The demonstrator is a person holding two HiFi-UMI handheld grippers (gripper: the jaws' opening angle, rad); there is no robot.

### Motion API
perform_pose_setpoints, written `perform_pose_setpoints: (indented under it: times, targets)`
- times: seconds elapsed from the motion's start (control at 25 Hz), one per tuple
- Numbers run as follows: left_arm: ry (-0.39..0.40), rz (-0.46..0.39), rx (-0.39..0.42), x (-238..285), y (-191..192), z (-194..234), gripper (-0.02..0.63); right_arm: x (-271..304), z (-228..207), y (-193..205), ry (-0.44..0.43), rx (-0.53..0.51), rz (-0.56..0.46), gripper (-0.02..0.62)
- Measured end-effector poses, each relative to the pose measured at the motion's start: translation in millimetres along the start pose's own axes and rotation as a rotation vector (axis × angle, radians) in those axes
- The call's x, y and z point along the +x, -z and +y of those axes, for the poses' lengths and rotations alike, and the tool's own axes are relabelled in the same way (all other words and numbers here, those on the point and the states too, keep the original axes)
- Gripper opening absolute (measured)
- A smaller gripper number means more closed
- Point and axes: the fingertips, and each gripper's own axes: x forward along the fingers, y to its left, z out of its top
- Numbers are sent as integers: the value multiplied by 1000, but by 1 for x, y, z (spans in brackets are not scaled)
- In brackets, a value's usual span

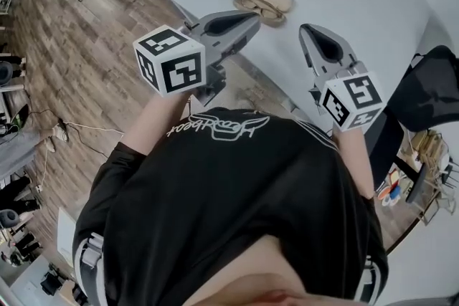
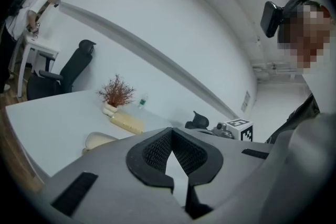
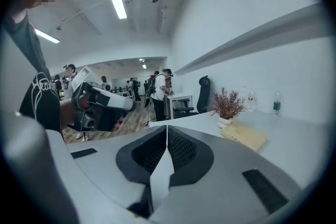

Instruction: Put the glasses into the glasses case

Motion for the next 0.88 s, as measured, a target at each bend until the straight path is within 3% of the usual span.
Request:
perform_pose_setpoints:
  times: [0.12, 0.28, 0.48, 0.88]
  targets:
    - [4, 10, 16, -2, 5, -14, 7, -14, -2, 1, 7, 74, -25, 11]
    - [0, 24, 2, -22, 18, -18, 8, -19, 28, -5, -56, 144, -71, 9]
    - [-17, 42, 37, -64, 32, -34, 6, -33, 74, -13, -46, 165, -113, 9]
    - [30, 8, 58, -145, 52, -98, 7, -83, 177, -19, -54, 181, -169, 9]
